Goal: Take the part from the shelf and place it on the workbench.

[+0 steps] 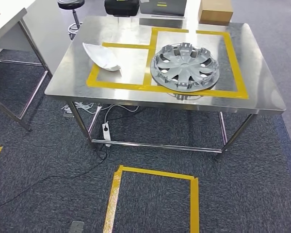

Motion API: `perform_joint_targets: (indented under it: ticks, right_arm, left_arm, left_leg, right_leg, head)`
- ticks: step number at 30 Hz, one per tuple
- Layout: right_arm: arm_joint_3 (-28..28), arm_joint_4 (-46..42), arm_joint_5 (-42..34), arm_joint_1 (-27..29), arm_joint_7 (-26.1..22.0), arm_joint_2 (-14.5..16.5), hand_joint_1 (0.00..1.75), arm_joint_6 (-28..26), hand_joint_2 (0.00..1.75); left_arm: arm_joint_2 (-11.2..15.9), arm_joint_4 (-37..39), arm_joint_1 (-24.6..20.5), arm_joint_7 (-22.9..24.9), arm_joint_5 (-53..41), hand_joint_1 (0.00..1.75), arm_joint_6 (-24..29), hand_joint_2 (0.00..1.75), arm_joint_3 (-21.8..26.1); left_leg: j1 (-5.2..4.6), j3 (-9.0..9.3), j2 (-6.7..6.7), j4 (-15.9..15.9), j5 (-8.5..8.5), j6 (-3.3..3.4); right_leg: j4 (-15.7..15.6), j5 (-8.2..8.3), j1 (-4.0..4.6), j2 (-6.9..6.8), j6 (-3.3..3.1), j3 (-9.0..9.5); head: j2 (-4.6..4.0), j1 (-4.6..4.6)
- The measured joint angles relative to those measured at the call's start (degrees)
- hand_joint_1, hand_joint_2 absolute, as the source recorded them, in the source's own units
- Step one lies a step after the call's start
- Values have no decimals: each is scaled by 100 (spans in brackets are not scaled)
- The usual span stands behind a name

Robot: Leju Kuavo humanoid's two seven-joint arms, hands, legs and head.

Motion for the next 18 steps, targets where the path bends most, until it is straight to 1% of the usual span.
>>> perform_joint_targets:
  ticks: [1,2,3,4,5,6,7,8,9,10,11,12,13,14,15,16,17,18]
  right_arm:
    - [0,109,76,-28,180,0,0,53,0]
    - [1,199,136,-53,318,-1,0,133,0]
    - [6,280,203,-76,427,-1,0,237,0]
    - [19,346,280,-100,500,-2,0,353,0]
    - [47,404,372,-130,545,-2,0,480,0]
    - [88,455,459,-164,573,-1,0,603,0]
    - [130,498,529,-198,583,-1,0,707,0]
    - [168,540,580,-224,587,0,0,785,0]
    - [194,574,606,-239,589,-1,0,832,0]
    - [212,609,620,-246,592,-1,0,859,0]
    - [231,641,627,-249,597,-2,0,878,0]
    - [251,663,631,-253,601,-4,0,892,0]
    - [272,684,632,-260,604,-5,0,899,0]
    - [289,698,633,-268,607,-7,0,904,0]
    - [299,709,634,-275,606,-7,0,907,0]
    - [305,719,634,-282,606,-8,0,908,0]
    - [307,728,634,-287,606,-9,0,910,0]
    - [308,734,634,-288,606,-10,0,911,0]
  left_arm:
    - [-1,1,-1,20,-21,0,-16,0,0]
    - [2,2,-2,44,-44,0,-30,0,0]
    - [6,3,-2,67,-68,0,-52,0,0]
    - [11,3,-3,81,-89,0,-82,0,-1]
    - [21,4,-4,80,-115,0,-114,0,-1]
    - [34,4,-6,73,-136,0,-142,0,-2]
    - [50,4,-10,64,-150,0,-163,0,-3]
    - [69,4,-15,58,-160,0,-176,0,-4]
    - [86,5,-21,57,-165,0,-184,0,-5]
    - [105,7,-25,57,-169,0,-188,0,-5]
    - [121,9,-25,58,-173,0,-192,0,-6]
    - [134,11,-21,59,-177,0,-194,0,-7]
    - [144,13,-17,60,-178,0,-195,0,-8]
    - [150,13,-15,60,-179,0,-196,0,-10]
    - [155,13,-16,60,-180,0,-196,0,-11]
    - [157,13,-20,60,-180,0,-196,0,-13]
    - [158,13,-23,60,-181,0,-196,0,-14]
    - [158,13,-24,60,-181,0,-196,0,-14]
  left_leg:
    - [-7,-83,9,9,61,-2]
    - [-10,-167,18,22,118,-9]
    - [-9,-256,25,43,172,-20]
    - [-6,-342,28,74,222,-38]
    - [-11,-424,29,116,266,-62]
    - [-17,-495,30,161,309,-90]
    - [-24,-546,33,196,361,-117]
    - [-30,-581,36,214,417,-140]
    - [-28,-602,37,214,477,-161]
    - [-22,-626,27,211,509,-185]
    - [-17,-659,12,249,450,-216]
    - [-9,-709,-2,382,283,-252]
    - [1,-780,-15,639,21,-286]
    - [10,-858,-17,1002,-281,-314]
    - [20,-933,-17,1402,-537,-330]
    - [24,-967,-16,1723,-683,-338]
    - [26,-928,-17,1878,-705,-334]
    - [25,-799,-17,1830,-625,-318]
  right_leg:
    - [284,-78,-1,0,13,-11]
    - [401,-9,-1,0,23,52]
    - [334,158,-3,-1,30,202]
    - [76,342,-6,-1,34,441]
    - [-334,436,-10,0,37,760]
    - [-792,436,-9,8,23,1080]
    - [-1150,384,-6,16,-5,1316]
    - [-1370,325,1,26,-33,1433]
    - [-1443,312,9,33,-67,1434]
    - [-1429,346,0,24,-102,1381]
    - [-1421,389,-7,13,-134,1334]
    - [-1415,433,-15,-1,-181,1298]
    - [-1397,482,-20,-15,-229,1250]
    - [-1361,523,-10,-22,-263,1183]
    - [-1319,562,-2,-29,-287,1099]
    - [-1272,597,7,-33,-296,1002]
    - [-1220,626,15,-36,-298,903]
    - [-1169,653,24,-36,-298,808]
  head:
    - [0,2]
    - [0,2]
    - [0,3]
    - [0,2]
    - [0,6]
    - [0,4]
    - [0,4]
    - [0,7]
    - [0,5]
    - [0,10]
    - [0,8]
    - [0,-5]
    - [0,-18]
    - [0,-33]
    - [0,-41]
    - [0,-43]
    - [0,-43]
    - [0,-43]
